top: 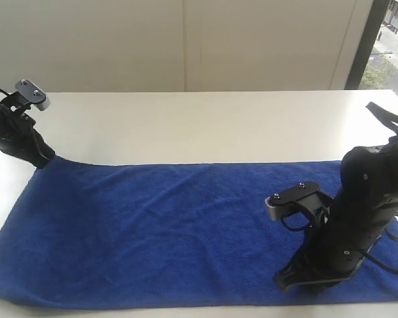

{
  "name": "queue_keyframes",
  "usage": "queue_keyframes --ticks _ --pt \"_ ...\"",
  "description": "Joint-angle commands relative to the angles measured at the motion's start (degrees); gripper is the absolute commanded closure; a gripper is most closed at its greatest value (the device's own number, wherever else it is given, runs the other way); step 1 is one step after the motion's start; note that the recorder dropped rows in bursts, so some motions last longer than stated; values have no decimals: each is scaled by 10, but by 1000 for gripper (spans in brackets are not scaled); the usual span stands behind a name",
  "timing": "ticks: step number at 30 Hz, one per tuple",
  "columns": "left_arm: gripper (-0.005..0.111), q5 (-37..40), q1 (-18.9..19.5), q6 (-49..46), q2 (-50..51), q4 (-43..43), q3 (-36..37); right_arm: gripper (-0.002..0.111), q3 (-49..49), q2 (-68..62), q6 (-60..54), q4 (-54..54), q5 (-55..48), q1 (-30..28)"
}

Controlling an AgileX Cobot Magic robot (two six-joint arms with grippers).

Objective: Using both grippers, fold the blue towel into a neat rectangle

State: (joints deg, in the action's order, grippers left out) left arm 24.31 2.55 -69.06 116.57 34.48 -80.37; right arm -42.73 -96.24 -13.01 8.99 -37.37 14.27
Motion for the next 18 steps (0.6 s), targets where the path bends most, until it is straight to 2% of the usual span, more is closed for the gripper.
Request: queue_keyframes --ticks 1,12,14,18 --pt "107 -36 1 -2 11 4 3 108 -1 -2 -5 0 -3 -1" --pt "105 -62 1 4 41 -20 3 108 -1 -2 -5 2 -3 -1" --pt "98 -71 1 18 41 -20 3 108 -1 -2 -5 2 -3 -1" --pt "76 -92 1 26 41 -20 3 108 -1 -2 -5 2 -5 -1"
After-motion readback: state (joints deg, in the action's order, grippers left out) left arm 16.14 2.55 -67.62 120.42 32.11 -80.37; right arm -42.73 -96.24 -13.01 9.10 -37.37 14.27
